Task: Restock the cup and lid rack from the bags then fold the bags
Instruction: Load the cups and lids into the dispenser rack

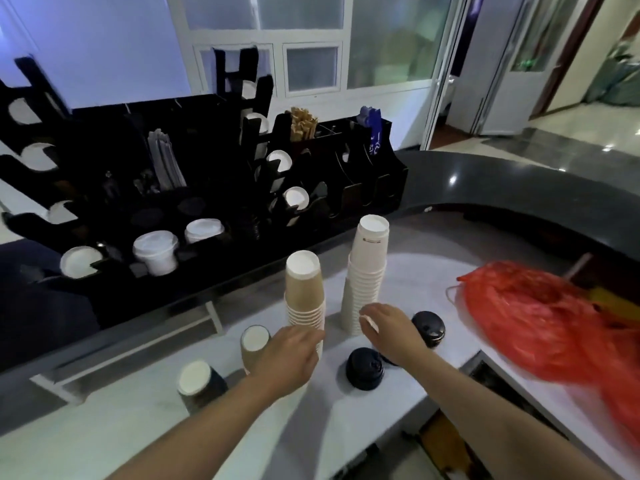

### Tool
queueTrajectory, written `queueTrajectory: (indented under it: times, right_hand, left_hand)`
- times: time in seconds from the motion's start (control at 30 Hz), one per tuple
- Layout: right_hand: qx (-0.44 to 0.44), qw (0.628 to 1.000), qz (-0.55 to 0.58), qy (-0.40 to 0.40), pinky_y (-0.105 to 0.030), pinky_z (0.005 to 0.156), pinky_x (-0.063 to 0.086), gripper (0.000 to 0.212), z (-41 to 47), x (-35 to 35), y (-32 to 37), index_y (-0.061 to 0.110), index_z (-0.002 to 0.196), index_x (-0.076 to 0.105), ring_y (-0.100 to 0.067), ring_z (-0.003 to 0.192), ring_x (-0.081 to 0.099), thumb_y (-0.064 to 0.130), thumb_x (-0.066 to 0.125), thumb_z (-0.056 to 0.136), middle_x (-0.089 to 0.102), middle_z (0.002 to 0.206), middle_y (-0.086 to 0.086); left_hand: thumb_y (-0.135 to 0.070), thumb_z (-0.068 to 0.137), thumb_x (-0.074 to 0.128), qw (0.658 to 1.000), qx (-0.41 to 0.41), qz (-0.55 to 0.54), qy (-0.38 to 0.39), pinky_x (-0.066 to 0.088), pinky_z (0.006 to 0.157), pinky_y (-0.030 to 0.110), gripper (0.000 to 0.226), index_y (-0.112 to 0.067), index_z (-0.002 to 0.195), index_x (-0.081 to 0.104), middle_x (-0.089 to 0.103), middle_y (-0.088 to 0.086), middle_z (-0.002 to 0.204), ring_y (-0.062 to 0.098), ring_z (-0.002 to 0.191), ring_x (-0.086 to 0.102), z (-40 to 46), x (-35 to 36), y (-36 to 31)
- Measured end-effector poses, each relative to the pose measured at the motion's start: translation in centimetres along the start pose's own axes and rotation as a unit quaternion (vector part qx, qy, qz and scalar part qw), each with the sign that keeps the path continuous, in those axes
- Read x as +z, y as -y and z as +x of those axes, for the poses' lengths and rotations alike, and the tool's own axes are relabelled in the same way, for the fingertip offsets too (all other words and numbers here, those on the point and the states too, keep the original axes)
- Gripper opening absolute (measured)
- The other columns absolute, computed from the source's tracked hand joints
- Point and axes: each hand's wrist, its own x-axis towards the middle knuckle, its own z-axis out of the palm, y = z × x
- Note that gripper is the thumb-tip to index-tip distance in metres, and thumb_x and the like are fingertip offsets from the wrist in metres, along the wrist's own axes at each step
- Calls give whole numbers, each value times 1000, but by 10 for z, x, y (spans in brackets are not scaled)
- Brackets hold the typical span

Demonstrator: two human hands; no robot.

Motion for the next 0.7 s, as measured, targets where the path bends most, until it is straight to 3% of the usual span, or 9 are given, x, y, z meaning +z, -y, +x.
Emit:
queueTrajectory:
  times: [0.13, 0.27, 0.37, 0.5, 0.7]
  right_hand:
    - [42, 979, -4, 200, -41, 111, 40, 52, -24, 49, -35, 22, 147, 46, -31, 139, 43, 41, 54, 99, 39, 156, -7]
    - [24, 948, -22, 315, -44, 119, 29, 73, -31, 82, -53, 22, 153, 27, -31, 149, 23, 49, 60, 93, 13, 166, -10]
    - [12, 939, -29, 343, -46, 122, 22, 80, -38, 98, -60, 23, 152, 23, -33, 151, 18, 49, 64, 90, 10, 166, -11]
    - [-26, 940, -48, 337, -48, 120, 25, 86, -42, 111, -62, 23, 155, 19, -36, 151, 13, 47, 67, 88, 6, 165, -14]
    - [-11, 946, -30, 322, -48, 114, 33, 81, -54, 120, -62, 25, 152, 20, -40, 141, 24, 41, 68, 89, 13, 160, -14]
  left_hand:
    - [-19, 91, 51, 998, -42, 6, 52, 46, 87, 35, 32, -20, 120, 64, 67, -2, 115, 23, 105, 61, 5, 34, -18]
    - [-19, 92, 49, 990, -123, 7, 74, 46, 95, 40, 37, -21, 126, 64, 65, -4, 124, 23, 113, 60, 8, 58, -38]
    - [-17, 96, 48, 979, -184, -16, 90, 45, 97, 35, 39, -20, 133, 61, 62, -3, 131, 22, 118, 56, 2, 71, -54]
    - [-18, 97, 46, 967, -222, -11, 120, 44, 98, 35, 40, -20, 134, 60, 61, -3, 132, 21, 118, 55, -10, 82, -71]
    - [-19, 97, 43, 959, -244, -9, 145, 42, 101, 34, 42, -22, 136, 58, 59, -4, 136, 20, 119, 53, -23, 92, -81]
